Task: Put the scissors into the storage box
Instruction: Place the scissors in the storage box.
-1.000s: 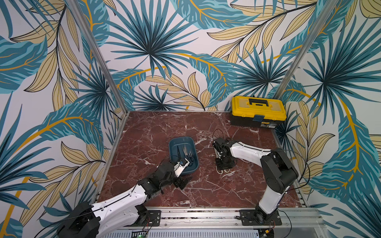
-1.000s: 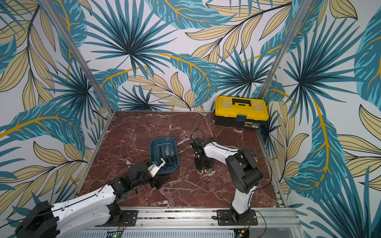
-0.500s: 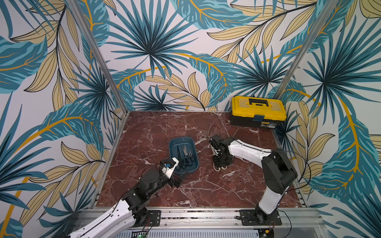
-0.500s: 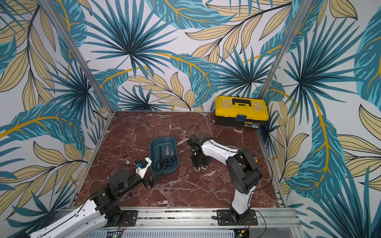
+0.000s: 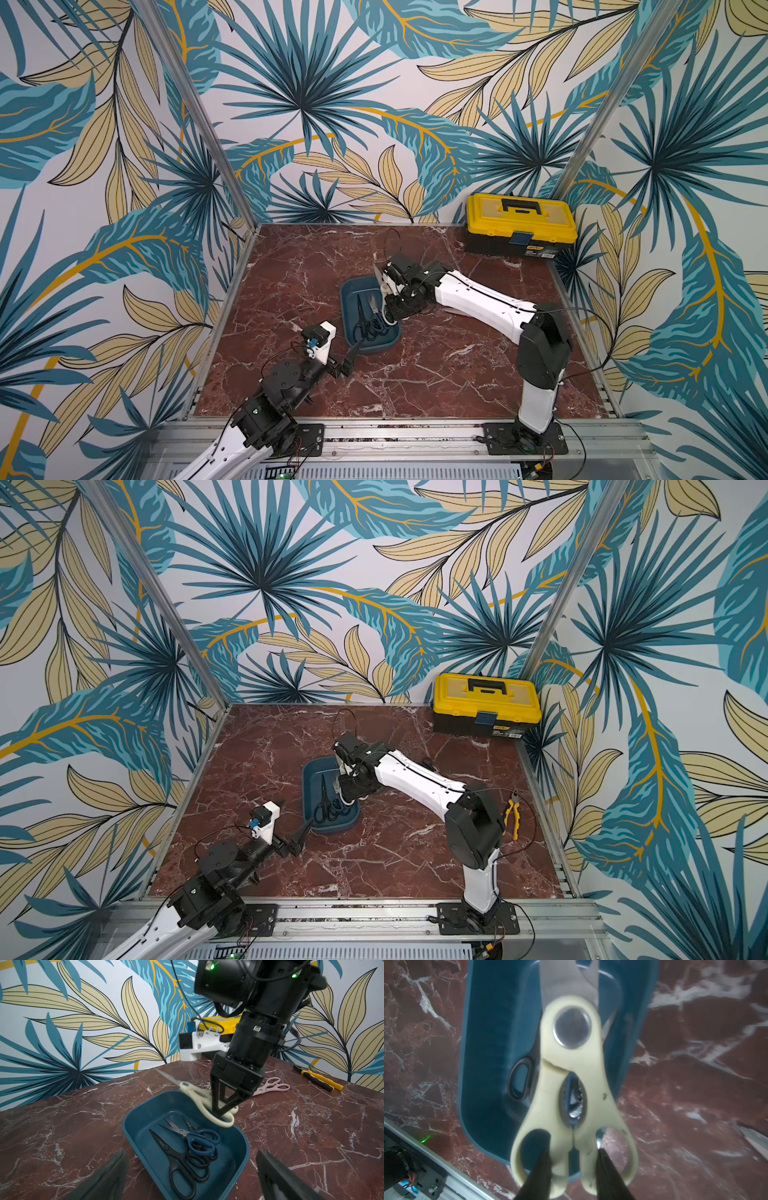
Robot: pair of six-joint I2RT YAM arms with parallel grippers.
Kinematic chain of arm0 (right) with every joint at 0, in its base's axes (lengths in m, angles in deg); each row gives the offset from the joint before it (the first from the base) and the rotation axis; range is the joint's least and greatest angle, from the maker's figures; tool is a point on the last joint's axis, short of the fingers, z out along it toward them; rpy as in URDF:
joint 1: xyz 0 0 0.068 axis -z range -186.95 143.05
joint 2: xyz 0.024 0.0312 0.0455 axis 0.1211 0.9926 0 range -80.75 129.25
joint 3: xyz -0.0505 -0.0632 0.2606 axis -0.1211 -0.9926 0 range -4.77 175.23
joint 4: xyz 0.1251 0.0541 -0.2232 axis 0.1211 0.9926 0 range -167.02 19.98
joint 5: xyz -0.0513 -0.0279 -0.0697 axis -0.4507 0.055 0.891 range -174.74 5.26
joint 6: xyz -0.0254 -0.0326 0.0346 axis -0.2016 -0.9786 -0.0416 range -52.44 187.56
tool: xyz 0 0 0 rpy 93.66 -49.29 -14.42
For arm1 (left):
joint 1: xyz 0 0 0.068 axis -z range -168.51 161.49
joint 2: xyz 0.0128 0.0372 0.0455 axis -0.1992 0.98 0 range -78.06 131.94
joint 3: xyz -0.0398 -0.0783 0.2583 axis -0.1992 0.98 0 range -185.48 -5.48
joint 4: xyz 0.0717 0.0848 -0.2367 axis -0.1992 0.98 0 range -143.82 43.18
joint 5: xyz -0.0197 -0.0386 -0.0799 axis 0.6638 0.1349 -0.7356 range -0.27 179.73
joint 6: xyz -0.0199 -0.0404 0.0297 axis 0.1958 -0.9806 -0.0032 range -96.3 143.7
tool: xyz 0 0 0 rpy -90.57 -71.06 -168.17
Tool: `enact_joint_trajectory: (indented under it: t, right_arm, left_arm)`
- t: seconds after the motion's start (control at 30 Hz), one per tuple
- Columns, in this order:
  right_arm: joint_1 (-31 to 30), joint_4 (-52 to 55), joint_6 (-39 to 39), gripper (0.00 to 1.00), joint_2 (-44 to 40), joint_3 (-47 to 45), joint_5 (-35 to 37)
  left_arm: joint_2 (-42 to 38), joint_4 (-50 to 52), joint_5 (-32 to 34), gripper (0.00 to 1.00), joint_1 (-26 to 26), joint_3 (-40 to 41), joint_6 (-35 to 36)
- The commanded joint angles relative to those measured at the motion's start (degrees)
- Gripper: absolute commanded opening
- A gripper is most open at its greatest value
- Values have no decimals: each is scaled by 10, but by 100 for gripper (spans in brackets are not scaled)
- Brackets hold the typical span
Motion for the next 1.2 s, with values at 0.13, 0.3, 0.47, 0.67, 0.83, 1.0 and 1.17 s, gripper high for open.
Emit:
enact_joint_trajectory:
  t: [0.13,0.3,0.47,0.67,0.83,1.0,1.17]
  right_arm:
    - [-21,-1,92,13,110,74,-69]
    - [-26,0,102,17,150,102,-68]
    - [-26,0,99,42,146,111,-57]
    - [-24,0,70,54,88,108,-30]
    - [0,-1,58,58,-10,73,-13]
    - [110,-11,9,63,-139,-45,70]
    - [237,0,-39,63,-184,-156,125]
  left_arm:
    - [-5,7,-1,100,-6,8,-8]
    - [-5,6,-1,100,-7,9,-9]
    - [-3,4,2,100,-8,10,-11]
    - [3,1,2,100,-10,9,-11]
    - [11,-2,2,100,-10,8,-12]
    - [38,-32,16,100,-10,13,-18]
    - [223,-42,-16,100,12,-81,7]
